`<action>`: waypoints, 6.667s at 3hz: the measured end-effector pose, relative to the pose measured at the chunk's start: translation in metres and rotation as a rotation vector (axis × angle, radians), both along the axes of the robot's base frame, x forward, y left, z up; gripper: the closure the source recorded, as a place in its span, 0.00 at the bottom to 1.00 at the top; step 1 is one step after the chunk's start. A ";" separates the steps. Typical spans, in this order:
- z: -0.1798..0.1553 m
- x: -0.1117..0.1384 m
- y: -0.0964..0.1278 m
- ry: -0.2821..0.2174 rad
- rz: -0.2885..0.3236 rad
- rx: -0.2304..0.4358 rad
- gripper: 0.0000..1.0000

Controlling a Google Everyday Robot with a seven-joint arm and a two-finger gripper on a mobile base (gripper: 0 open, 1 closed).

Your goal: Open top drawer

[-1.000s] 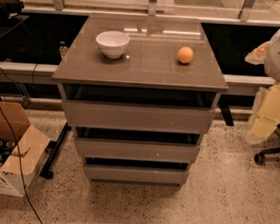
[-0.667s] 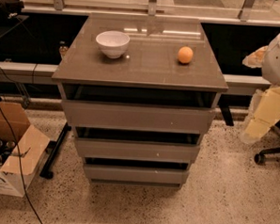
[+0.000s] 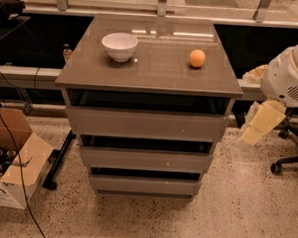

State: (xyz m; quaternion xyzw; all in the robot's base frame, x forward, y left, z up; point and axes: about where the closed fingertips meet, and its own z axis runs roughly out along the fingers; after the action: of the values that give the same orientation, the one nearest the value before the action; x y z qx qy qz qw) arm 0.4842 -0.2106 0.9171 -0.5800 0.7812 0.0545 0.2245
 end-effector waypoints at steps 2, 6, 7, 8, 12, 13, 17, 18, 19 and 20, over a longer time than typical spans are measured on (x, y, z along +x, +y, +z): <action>-0.015 0.004 -0.001 0.038 -0.072 -0.075 0.00; -0.131 0.056 0.027 -0.059 -0.177 0.182 0.00; -0.156 0.088 0.036 -0.060 -0.160 0.264 0.00; -0.176 0.105 0.042 -0.043 -0.158 0.321 0.00; -0.245 0.171 0.075 0.096 -0.063 0.365 0.18; -0.246 0.170 0.071 0.104 -0.068 0.358 0.42; -0.235 0.170 0.071 0.104 -0.068 0.357 0.63; -0.239 0.159 0.070 0.103 -0.080 0.336 0.40; -0.241 0.152 0.070 0.106 -0.086 0.339 0.16; -0.243 0.151 0.069 0.110 -0.086 0.341 0.00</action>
Offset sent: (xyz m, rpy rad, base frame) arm 0.0047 -0.0072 -0.0286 -0.1841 0.0841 -0.1763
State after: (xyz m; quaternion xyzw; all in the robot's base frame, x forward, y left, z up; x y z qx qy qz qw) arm 0.6355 -0.1412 0.6739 -0.4959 0.7957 0.2084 0.2786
